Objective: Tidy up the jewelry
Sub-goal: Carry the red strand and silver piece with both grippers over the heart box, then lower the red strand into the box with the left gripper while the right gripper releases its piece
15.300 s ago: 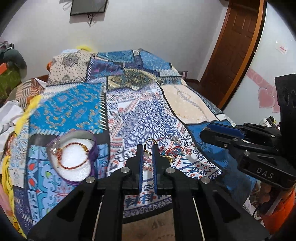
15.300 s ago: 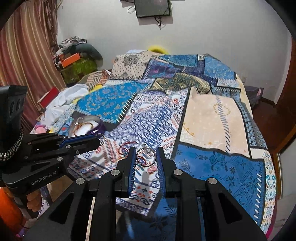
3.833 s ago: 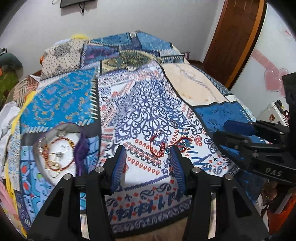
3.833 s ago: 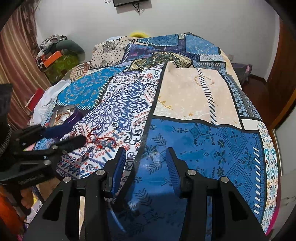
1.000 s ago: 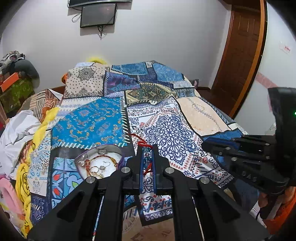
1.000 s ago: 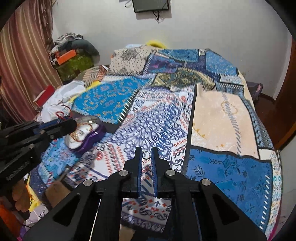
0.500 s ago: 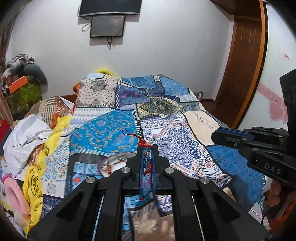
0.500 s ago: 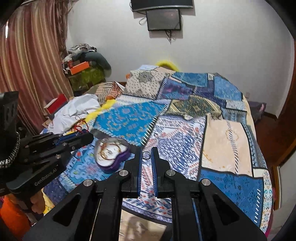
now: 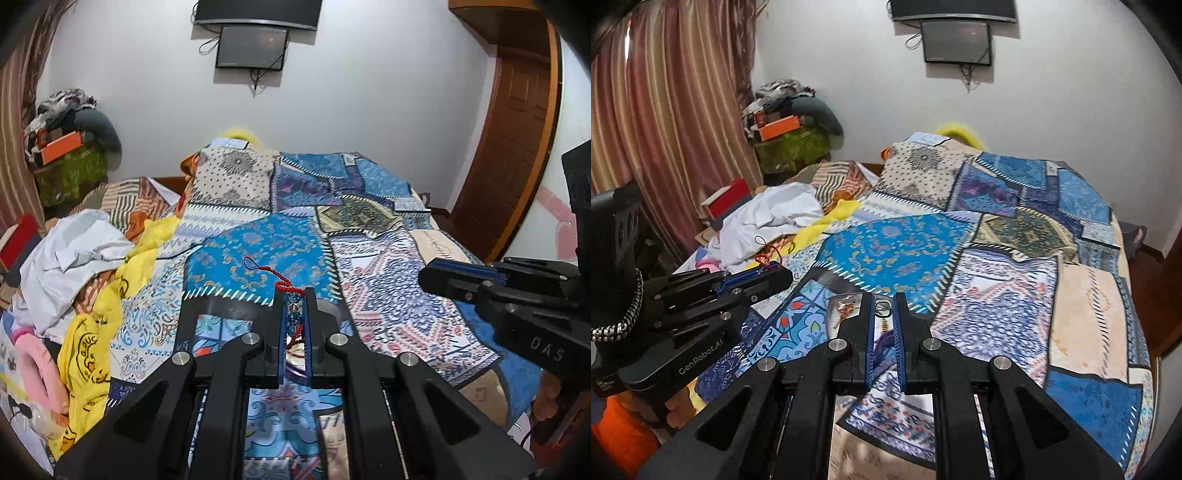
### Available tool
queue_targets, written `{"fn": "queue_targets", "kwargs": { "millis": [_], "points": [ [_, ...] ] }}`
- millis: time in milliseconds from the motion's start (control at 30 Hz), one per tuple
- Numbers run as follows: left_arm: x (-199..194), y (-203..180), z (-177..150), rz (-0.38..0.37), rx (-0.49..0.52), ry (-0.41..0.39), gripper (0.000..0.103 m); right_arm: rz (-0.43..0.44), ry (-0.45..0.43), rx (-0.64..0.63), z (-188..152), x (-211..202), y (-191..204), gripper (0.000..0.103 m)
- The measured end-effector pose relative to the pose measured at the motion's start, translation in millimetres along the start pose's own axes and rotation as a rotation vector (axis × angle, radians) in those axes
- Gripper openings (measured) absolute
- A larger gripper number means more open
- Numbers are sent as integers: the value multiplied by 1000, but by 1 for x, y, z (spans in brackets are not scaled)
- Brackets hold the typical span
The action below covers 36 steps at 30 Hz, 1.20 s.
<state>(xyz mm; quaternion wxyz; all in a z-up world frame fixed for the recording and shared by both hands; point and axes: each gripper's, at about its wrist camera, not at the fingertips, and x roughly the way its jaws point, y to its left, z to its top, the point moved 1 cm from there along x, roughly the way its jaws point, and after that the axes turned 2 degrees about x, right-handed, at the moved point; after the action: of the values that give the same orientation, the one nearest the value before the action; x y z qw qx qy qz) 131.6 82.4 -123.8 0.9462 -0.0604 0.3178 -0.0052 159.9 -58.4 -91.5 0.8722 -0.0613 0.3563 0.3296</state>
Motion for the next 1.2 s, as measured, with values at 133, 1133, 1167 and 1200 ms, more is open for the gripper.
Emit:
{"fn": "queue_targets", "kwargs": {
  "millis": [133,1133,1167,1200],
  "points": [
    [8,10,-4,-8,-25,18,6,17,43,-6,-4,22,4,9],
    [83,22,-7,-151,-76,167,6,85,255,-51,-31,102,12,9],
    [81,22,-6,-143,-74,163,6,80,259,-53,-31,102,13,9],
    [78,23,-5,-135,-72,160,7,78,265,-53,-31,103,12,9]
  ]
}}
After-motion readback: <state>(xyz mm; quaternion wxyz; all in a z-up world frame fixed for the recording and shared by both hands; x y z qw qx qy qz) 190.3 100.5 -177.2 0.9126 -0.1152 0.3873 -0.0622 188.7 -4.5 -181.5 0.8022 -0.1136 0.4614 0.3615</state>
